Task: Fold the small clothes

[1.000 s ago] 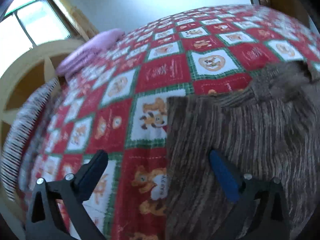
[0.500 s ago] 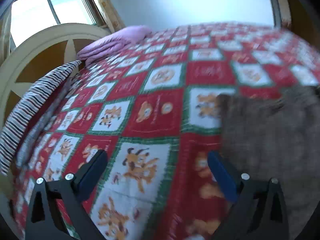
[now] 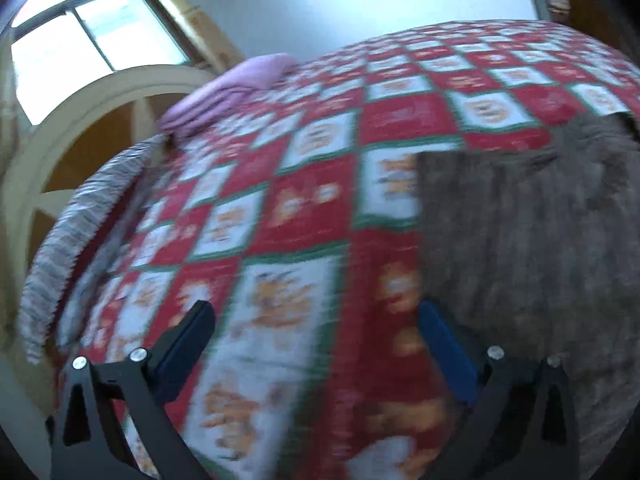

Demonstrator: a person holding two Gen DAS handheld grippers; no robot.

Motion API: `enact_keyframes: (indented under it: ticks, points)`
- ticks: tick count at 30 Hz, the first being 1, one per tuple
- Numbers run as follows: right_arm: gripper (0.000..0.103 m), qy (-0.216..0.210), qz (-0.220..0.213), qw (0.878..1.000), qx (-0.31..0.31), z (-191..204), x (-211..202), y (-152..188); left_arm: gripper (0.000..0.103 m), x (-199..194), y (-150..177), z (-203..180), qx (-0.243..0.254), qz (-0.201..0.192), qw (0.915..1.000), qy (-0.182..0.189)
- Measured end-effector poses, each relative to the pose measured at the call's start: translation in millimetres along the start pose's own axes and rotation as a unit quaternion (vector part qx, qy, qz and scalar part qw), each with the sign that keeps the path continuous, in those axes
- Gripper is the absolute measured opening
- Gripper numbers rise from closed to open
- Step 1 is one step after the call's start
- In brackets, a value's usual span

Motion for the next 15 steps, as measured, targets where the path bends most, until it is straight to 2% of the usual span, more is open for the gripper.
enact_keyframes:
  ticks: [2,4,6,8,11,13,15]
  points:
    - [0.084,-0.016,0.001,1.000,-0.008,17.8,4.1,-6.1,0.103,4.5,0.2,13.1,-0.036,0.022,0.9985,0.036]
    - [0.084,-0.029,0.006,0.999,-0.024,35.2,10.7,-9.2,0.103,5.4,-0.7,19.2,-0.050,0.031,0.9968,0.055]
    - [0.084,-0.037,0.008,0.999,-0.038,50.0,16.6,-9.8,0.103,1.2,-2.9,22.1,-0.055,0.030,0.9961,0.063]
    - [0.084,-0.043,0.017,0.997,-0.054,61.5,25.0,-10.2,0.103,-14.4,-12.7,21.7,-0.058,0.005,0.9959,0.069]
    - [0.084,-0.035,0.034,0.996,-0.075,71.2,37.6,-14.5,0.103,-30.0,-27.7,6.0,-0.039,-0.033,0.9962,0.070]
    - [0.084,-0.018,0.063,0.993,-0.097,75.3,50.3,-15.3,0.103,-25.6,-29.4,-8.8,-0.021,-0.027,0.9969,0.072]
    - [0.084,0.019,0.093,0.988,-0.123,74.0,63.7,-12.3,0.103,-9.2,-21.8,-23.1,0.009,-0.014,0.9991,0.038]
Point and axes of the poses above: each gripper's, at about its wrist camera, not at the fingertips, and x roughly the way its jaws point, z to its left, y to its underside, the point moved 4 cm from there along x, roughly the way its jaws point, and after that the axes turned 14 degrees about -x, right-handed, at the moved point
